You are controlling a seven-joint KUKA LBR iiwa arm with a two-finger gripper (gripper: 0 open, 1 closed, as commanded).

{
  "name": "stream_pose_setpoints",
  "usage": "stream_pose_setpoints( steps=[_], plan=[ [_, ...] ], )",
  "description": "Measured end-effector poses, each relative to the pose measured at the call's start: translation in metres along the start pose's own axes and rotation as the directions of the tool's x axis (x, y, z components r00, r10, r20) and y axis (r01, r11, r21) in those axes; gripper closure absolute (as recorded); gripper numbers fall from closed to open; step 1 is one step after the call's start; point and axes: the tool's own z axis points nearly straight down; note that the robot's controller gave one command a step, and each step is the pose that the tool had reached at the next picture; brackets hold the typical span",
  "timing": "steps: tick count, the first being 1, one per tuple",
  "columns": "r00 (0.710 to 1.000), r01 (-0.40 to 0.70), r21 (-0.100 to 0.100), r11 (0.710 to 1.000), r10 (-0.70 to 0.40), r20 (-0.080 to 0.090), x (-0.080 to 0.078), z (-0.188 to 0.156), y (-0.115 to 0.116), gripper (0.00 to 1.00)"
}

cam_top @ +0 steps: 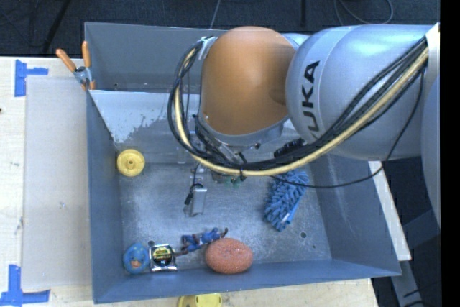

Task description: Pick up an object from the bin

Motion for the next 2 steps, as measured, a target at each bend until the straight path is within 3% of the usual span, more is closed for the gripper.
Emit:
stream_pose_setpoints(
  steps=[1,2],
  plan=[
    [1.000,-0.005,-0.001,1.000,0.005,0.008,-0.001,-0.005,-0.001,0.00],
    [0.999,0.042,-0.002,0.999,-0.042,0.013,0.002,0.050,-0.014,0.00]
  ],
)
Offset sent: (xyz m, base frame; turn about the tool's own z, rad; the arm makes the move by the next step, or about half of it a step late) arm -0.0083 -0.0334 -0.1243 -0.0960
